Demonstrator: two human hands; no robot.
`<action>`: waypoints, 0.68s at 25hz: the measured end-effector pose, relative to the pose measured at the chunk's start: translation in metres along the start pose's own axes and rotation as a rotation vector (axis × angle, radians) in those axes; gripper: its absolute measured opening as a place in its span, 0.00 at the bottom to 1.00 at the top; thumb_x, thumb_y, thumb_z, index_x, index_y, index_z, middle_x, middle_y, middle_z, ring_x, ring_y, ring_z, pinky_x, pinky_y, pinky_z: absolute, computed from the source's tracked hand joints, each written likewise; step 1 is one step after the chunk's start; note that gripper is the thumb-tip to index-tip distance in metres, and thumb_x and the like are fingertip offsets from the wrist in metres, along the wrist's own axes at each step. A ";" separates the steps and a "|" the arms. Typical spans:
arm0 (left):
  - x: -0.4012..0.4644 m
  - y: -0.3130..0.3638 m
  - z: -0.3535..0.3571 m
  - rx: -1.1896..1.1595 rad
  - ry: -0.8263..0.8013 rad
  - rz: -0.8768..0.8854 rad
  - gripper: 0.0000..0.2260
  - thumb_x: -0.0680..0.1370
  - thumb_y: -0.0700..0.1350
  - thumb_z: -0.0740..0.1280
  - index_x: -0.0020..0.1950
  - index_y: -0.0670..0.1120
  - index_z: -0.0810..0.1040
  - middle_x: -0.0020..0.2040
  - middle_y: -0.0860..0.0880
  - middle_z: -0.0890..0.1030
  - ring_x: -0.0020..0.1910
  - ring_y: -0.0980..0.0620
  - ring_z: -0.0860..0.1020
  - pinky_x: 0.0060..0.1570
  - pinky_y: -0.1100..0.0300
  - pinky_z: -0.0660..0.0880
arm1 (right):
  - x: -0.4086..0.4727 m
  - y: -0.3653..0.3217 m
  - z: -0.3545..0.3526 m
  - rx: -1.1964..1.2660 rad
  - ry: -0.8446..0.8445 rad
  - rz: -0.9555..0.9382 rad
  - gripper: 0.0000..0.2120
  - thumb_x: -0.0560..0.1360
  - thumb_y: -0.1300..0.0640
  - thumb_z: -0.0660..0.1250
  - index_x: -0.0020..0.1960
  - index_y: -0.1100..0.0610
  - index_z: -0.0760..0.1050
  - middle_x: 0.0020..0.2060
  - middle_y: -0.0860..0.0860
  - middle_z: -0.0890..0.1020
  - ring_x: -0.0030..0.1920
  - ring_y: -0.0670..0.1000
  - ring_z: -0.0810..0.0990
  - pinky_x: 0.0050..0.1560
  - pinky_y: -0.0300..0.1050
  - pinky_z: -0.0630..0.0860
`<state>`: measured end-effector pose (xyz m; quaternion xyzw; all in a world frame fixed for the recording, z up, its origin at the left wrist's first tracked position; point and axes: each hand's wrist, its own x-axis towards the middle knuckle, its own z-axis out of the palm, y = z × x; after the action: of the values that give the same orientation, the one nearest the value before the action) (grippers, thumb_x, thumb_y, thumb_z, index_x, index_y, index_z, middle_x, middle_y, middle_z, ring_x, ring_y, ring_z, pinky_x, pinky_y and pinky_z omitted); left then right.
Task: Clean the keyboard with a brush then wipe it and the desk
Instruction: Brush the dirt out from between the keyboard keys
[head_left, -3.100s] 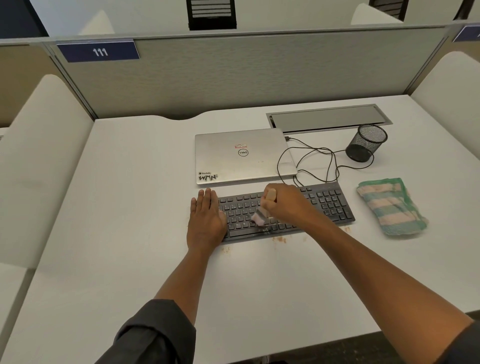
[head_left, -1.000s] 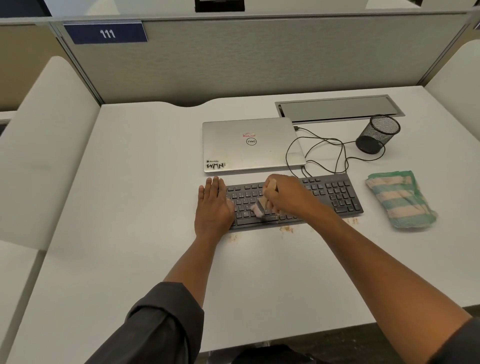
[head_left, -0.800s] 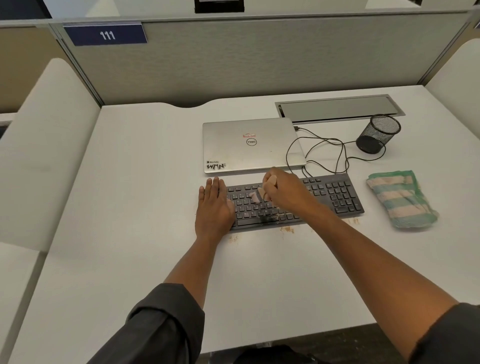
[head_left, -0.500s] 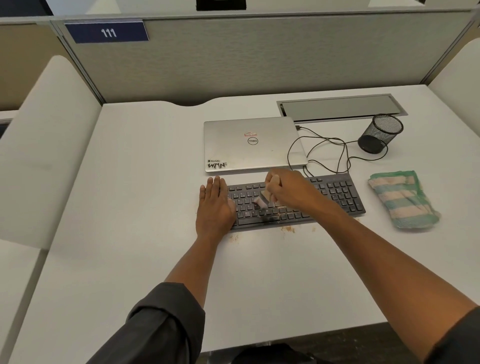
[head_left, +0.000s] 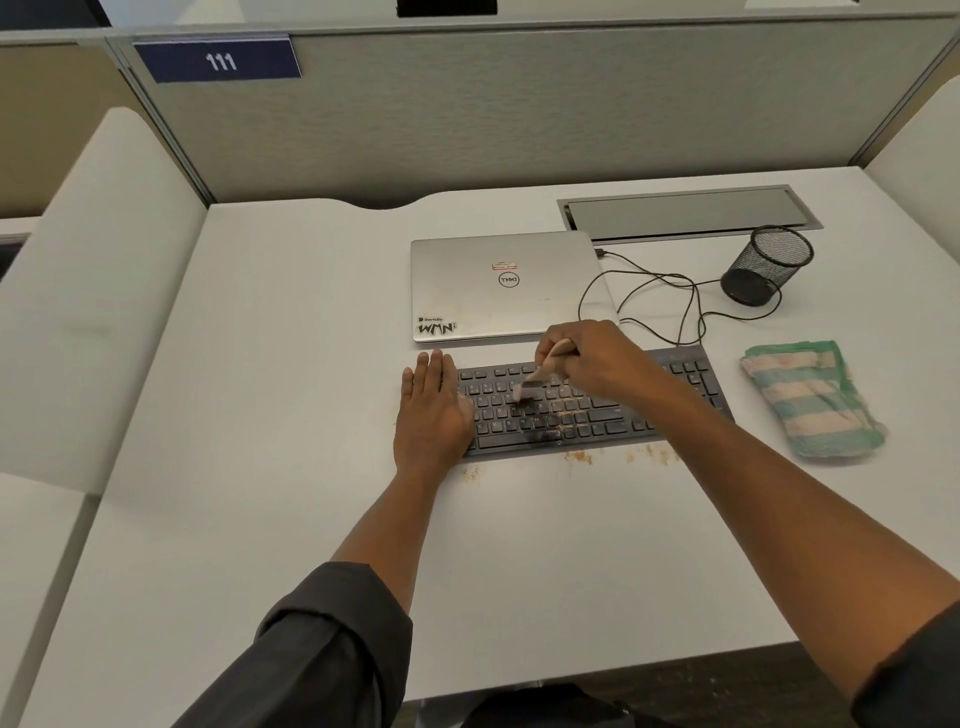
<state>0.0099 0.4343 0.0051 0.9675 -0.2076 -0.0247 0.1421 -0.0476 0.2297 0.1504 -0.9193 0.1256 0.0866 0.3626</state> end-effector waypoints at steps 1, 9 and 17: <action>0.000 0.000 0.000 0.001 -0.001 -0.001 0.32 0.78 0.50 0.46 0.82 0.39 0.55 0.82 0.41 0.56 0.82 0.45 0.50 0.81 0.50 0.42 | -0.003 0.001 0.001 0.038 -0.032 -0.005 0.10 0.76 0.65 0.66 0.46 0.53 0.82 0.34 0.48 0.81 0.34 0.45 0.76 0.34 0.39 0.72; -0.001 0.000 -0.001 -0.003 0.008 0.000 0.32 0.78 0.50 0.46 0.82 0.39 0.56 0.82 0.41 0.56 0.82 0.45 0.50 0.81 0.49 0.43 | 0.000 0.010 -0.010 -0.117 0.212 0.042 0.06 0.78 0.61 0.65 0.47 0.55 0.80 0.39 0.48 0.82 0.36 0.41 0.77 0.31 0.34 0.68; -0.001 0.000 0.000 -0.013 0.012 -0.005 0.32 0.78 0.50 0.46 0.82 0.39 0.56 0.82 0.41 0.56 0.82 0.45 0.50 0.81 0.50 0.42 | 0.002 0.007 -0.015 -0.341 0.095 0.003 0.10 0.78 0.61 0.61 0.49 0.63 0.81 0.46 0.56 0.84 0.47 0.55 0.81 0.48 0.48 0.78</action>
<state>0.0090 0.4348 0.0054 0.9672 -0.2045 -0.0208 0.1496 -0.0470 0.2146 0.1564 -0.9704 0.1273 0.0637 0.1950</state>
